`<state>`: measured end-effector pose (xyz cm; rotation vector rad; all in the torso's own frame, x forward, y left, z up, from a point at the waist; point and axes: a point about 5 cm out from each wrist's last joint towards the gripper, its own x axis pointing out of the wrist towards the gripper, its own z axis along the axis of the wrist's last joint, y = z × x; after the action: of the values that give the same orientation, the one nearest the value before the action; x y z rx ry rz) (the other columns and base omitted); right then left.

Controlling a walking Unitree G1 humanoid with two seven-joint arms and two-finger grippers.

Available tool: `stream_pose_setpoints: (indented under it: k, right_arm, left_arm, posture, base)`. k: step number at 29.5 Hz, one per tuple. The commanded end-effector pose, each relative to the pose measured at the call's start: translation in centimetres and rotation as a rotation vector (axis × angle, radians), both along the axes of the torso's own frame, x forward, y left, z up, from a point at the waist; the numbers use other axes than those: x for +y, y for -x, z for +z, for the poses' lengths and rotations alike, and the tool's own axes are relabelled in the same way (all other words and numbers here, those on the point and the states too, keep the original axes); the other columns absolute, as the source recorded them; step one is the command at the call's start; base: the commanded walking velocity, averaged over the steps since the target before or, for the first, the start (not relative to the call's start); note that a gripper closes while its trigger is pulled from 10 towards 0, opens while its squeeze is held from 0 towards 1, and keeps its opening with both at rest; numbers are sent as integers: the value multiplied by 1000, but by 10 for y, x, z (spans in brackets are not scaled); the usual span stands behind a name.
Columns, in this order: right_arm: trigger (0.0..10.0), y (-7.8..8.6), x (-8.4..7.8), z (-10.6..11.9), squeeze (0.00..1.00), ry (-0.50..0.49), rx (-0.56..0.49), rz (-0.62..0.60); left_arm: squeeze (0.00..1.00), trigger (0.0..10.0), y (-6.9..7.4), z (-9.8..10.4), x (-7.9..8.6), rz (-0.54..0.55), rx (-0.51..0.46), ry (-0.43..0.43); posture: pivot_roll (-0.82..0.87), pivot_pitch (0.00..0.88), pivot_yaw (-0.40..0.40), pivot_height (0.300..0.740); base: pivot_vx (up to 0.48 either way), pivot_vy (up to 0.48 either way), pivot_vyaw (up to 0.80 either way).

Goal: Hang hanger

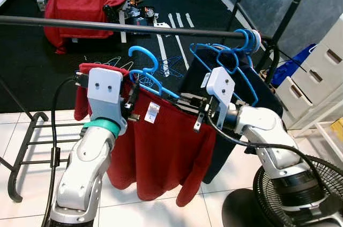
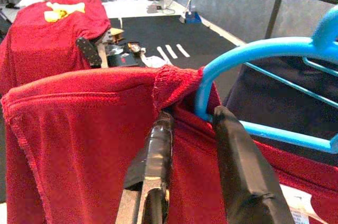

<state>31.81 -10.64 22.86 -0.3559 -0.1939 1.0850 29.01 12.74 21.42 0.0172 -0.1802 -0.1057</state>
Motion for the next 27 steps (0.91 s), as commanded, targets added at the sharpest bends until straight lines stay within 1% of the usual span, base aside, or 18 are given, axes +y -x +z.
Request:
stream_pose_setpoints:
  k: [1, 4, 6, 7, 8, 9, 11, 12, 16, 18, 20, 21, 22, 23, 24, 25, 26, 27]
  right_arm:
    - [10000, 4, 1, 11, 0, -27, -48, 26]
    - [10000, 2, -1, 11, 0, -26, -51, 8]
    - [10000, 2, -1, 11, 0, -26, -51, 8]
    - [10000, 0, -3, 10, 0, -27, -52, -4]
    - [10000, 0, -3, 10, 0, -27, -52, -4]
    - [10000, -1, -4, 11, 0, -31, -53, -13]
    - [10000, -1, -4, 11, 0, -31, -53, -13]
    - [10000, -1, -4, 11, 0, -34, -54, -18]
    - [10000, -2, -4, 11, 0, -37, -54, -20]
    - [10000, -2, -5, 11, 0, -40, -55, -28]
    - [10000, -2, -5, 11, 0, -40, -55, -28]
    - [10000, -3, -9, 9, 0, -31, -60, -50]
    - [10000, -3, -9, 9, 0, -31, -60, -50]
    - [10000, -4, -13, 7, 0, -19, -62, -67]
    - [10000, -4, -13, 7, 0, -19, -62, -67]
    - [10000, -3, -17, 6, 0, -10, -60, -75]
    - [10000, -3, -17, 6, 0, -10, -60, -75]
    - [10000, 3, -21, 4, 0, 2, -51, -61]
  left_arm:
    - [0, 0, -2, -6, 5, 37, 31, 2]
    - [0, 0, 1, -3, 3, -13, 17, -1]
    - [0, 0, 1, -3, 3, -13, 17, -1]
    - [0, 0, 6, 0, -1, -74, 3, -28]
    - [0, 0, 6, 0, -1, -74, 3, -28]
    - [0, 0, 11, 2, -3, -131, -15, -65]
    - [0, 0, 11, 2, -3, -131, -15, -65]
    - [0, 0, 15, 2, -3, -159, -19, -92]
    - [0, 0, 18, 2, -1, -169, -20, -123]
    - [0, 0, 21, 1, 11, -138, -26, -186]
    - [0, 0, 21, 1, 11, -138, -26, -186]
    - [0, 0, 21, 5, 21, -97, -47, -206]
    - [0, 0, 21, 5, 21, -97, -47, -206]
    - [0, 0, 19, 7, 33, -29, -52, -227]
    - [0, 0, 19, 7, 33, -29, -52, -227]
    - [0, 0, 17, 9, 47, 54, -51, -257]
    - [0, 0, 17, 9, 47, 54, -51, -257]
    - [0, 0, 13, 10, 60, 158, -54, -304]
  posture:
    - [-9, 43, 30, 740]
    - [-4, 46, 32, 740]
    - [-4, 46, 32, 740]
    - [-1, 48, 33, 740]
    - [-1, 48, 33, 740]
    - [3, 48, 34, 740]
    - [3, 48, 34, 740]
    - [5, 49, 38, 740]
    - [10, 50, 38, 740]
    - [10, 51, 41, 740]
    - [10, 51, 41, 740]
    - [7, 54, 44, 740]
    - [7, 54, 44, 740]
    - [11, 53, 43, 740]
    - [11, 53, 43, 740]
    - [17, 55, 42, 740]
    - [17, 55, 42, 740]
    - [19, 55, 41, 740]
  base:
    - [0, 0, 0]
    - [0, 0, 0]
    - [0, 0, 0]
    - [0, 0, 0]
    - [0, 0, 0]
    - [0, 0, 0]
    - [0, 0, 0]
    - [0, 0, 0]
    - [0, 0, 0]
    - [0, 0, 0]
    - [0, 0, 0]
    - [0, 0, 0]
    - [0, 0, 0]
    - [0, 0, 0]
    - [0, 0, 0]
    - [0, 0, 0]
    - [0, 0, 0]
    - [0, 0, 0]
